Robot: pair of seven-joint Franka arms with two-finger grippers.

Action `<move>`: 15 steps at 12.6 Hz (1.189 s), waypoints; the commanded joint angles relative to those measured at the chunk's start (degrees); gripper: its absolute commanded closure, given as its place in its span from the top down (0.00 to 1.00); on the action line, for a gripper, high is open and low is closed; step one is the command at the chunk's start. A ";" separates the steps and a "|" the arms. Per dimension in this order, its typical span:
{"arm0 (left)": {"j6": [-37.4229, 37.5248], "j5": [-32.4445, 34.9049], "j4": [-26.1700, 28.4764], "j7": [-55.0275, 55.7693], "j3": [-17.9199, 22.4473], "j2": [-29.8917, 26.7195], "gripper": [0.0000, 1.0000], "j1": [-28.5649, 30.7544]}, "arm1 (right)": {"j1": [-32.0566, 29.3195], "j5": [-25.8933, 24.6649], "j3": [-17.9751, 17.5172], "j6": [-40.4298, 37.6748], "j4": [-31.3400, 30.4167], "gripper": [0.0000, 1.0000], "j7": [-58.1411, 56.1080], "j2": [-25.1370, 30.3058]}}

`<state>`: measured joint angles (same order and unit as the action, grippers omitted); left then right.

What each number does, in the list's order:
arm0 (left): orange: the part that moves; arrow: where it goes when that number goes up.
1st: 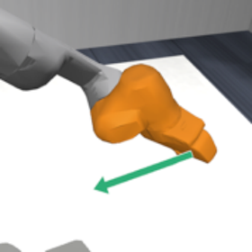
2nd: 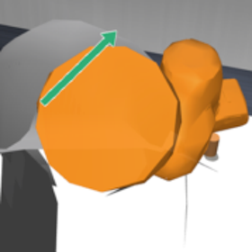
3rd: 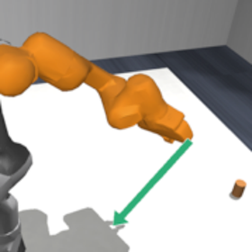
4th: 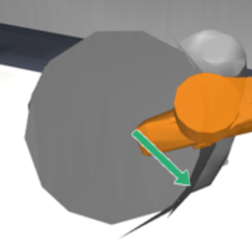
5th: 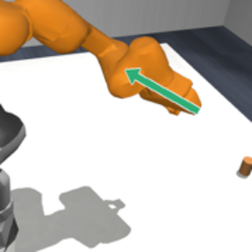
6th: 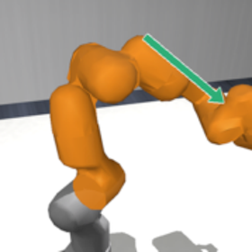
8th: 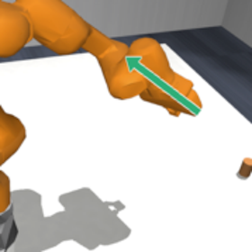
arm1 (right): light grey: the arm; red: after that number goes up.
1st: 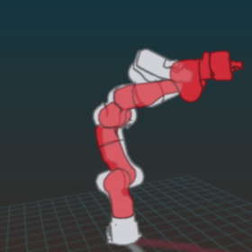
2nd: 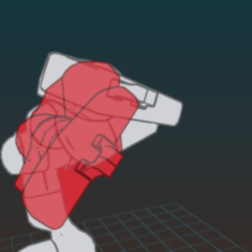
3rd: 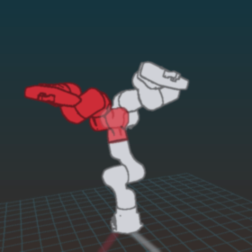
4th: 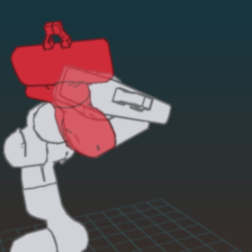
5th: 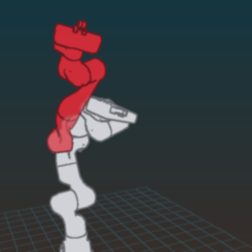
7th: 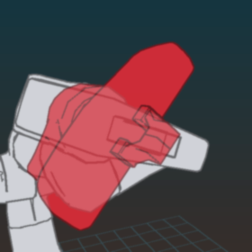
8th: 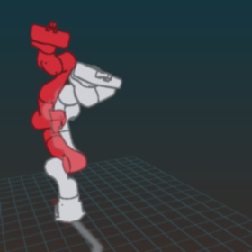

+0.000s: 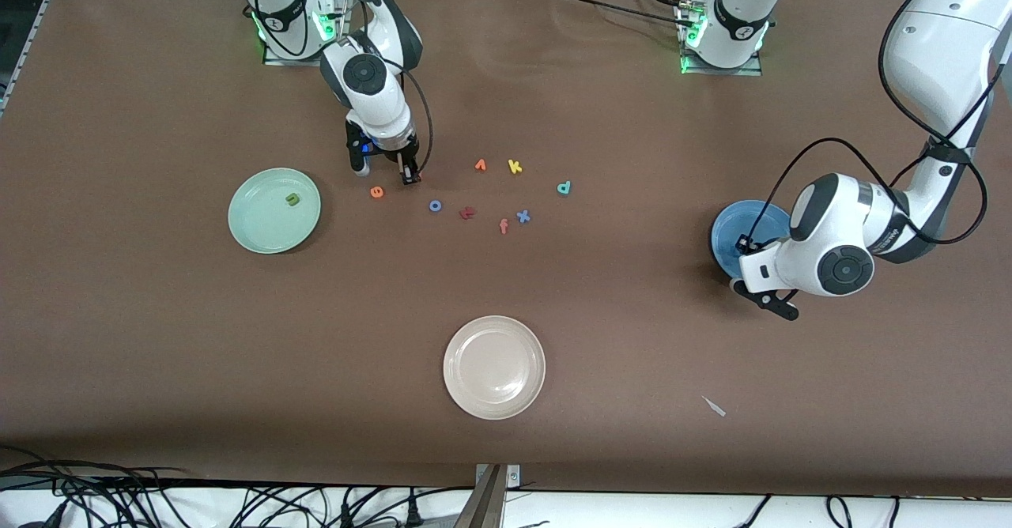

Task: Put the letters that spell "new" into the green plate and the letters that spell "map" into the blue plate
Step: 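Release the yellow a onto the blue plate while the right gripper grasps, then release the pink letter onto the green plate while the left gripper reaches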

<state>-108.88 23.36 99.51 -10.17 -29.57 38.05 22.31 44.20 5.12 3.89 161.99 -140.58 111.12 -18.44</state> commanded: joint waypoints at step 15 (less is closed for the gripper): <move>-30.60 7.56 27.58 60.75 -20.18 -8.88 1.00 -8.22 | 0.19 -0.91 31.52 -20.84 -0.57 0.06 -81.91 11.07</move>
<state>-138.99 27.06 126.37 41.98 -50.01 30.02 19.14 44.03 4.84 33.19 141.38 -140.22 34.69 -7.48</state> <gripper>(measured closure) 0.000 0.727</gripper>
